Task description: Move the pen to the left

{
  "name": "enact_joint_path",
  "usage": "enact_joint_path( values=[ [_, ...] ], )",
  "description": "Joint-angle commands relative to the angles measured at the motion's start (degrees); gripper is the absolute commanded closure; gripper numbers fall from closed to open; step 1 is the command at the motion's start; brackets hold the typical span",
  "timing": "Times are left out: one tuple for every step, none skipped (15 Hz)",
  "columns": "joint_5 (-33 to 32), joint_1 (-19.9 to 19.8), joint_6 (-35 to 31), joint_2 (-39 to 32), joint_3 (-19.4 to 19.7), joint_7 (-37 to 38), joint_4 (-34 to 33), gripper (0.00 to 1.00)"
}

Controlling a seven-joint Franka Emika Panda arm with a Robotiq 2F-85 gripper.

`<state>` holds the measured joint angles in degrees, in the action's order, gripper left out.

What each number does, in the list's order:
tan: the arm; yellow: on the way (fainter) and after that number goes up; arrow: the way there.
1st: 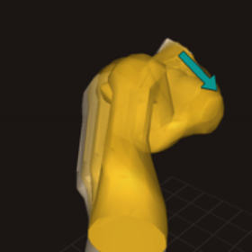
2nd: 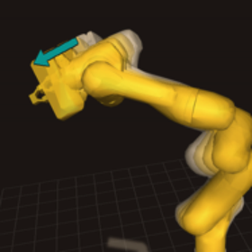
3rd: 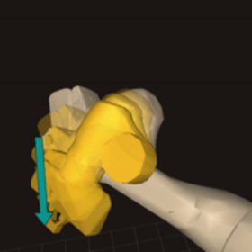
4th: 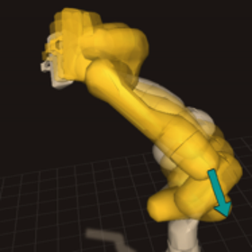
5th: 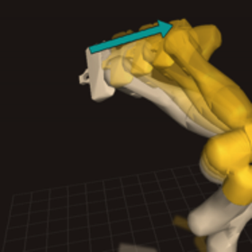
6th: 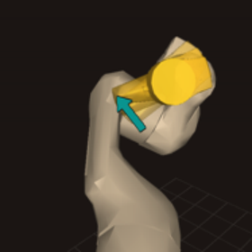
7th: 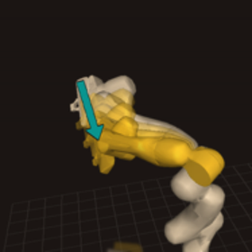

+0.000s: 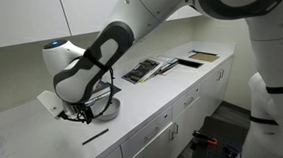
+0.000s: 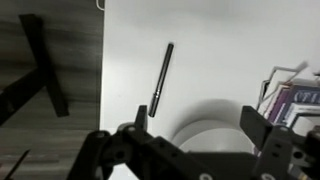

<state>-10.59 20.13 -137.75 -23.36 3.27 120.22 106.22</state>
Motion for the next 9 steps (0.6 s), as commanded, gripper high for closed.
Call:
enact_joint_path(
  values=[
    [-0.11, -1.23, 1.15, 2.97, -1.75, -2.88, 2.49, 0.00],
    [-0.21, -1.27, 1.16, 3.40, -1.92, -3.06, 2.84, 0.00],
    [-0.18, -1.35, 1.15, 3.72, -2.10, -3.50, 3.16, 0.00],
    [-0.17, -1.39, 1.18, 3.97, -2.23, -3.51, 3.40, 0.00],
    [-0.10, -1.49, 1.07, 4.22, -2.43, -3.63, 3.62, 0.00],
    [0.00, -1.59, 1.10, 4.40, -2.58, -3.75, 3.82, 0.00],
    [0.20, -1.73, 0.84, 4.57, -2.78, -4.10, 4.04, 0.00],
    [0.42, -1.86, 0.74, 4.71, -2.96, -4.51, 4.23, 0.00],
    [0.58, -2.09, 0.08, 4.89, -3.22, -5.72, 4.62, 0.00]
  ],
)
